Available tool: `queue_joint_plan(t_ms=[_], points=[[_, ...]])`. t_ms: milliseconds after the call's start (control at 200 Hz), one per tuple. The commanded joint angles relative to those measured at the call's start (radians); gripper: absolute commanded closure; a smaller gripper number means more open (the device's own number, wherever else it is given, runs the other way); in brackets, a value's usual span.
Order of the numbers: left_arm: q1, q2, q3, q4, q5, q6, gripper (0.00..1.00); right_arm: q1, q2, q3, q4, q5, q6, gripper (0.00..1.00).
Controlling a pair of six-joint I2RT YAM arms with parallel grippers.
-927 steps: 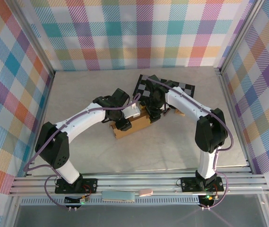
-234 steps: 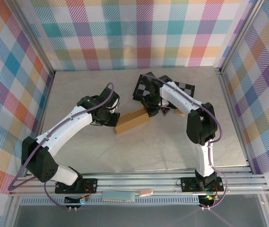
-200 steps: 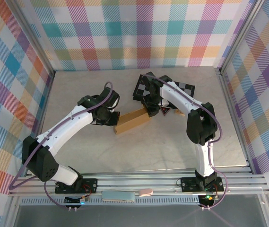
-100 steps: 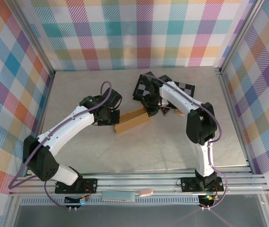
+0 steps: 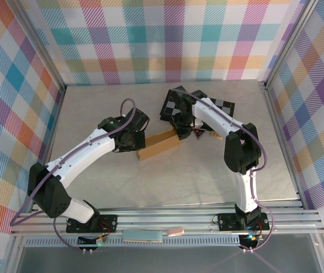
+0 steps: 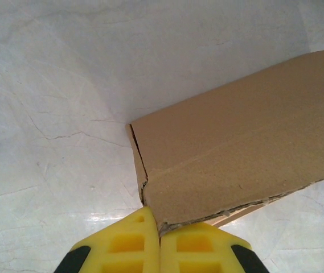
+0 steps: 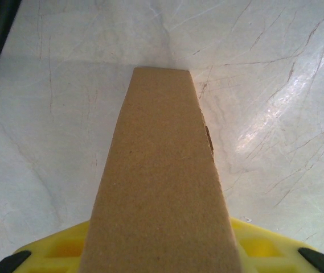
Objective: Fold the paper box
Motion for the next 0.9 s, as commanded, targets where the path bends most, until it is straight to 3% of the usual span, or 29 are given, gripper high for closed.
queue_joint_plan(t_ms=[0, 790, 895], points=[[-0.028, -0.006, -0.054, 0.118, 0.006, -0.010, 1.00, 0.015, 0.036, 0.008, -0.061, -0.045, 0.135, 0.61], [-0.041, -0.027, -0.274, 0.333, -0.070, 0.060, 1.00, 0.014, 0.048, 0.005, -0.049, -0.055, 0.130, 0.61], [-0.042, -0.006, -0.284, 0.340, -0.089, 0.073, 1.00, 0.011, 0.046, 0.005, -0.045, -0.052, 0.121, 0.57]])
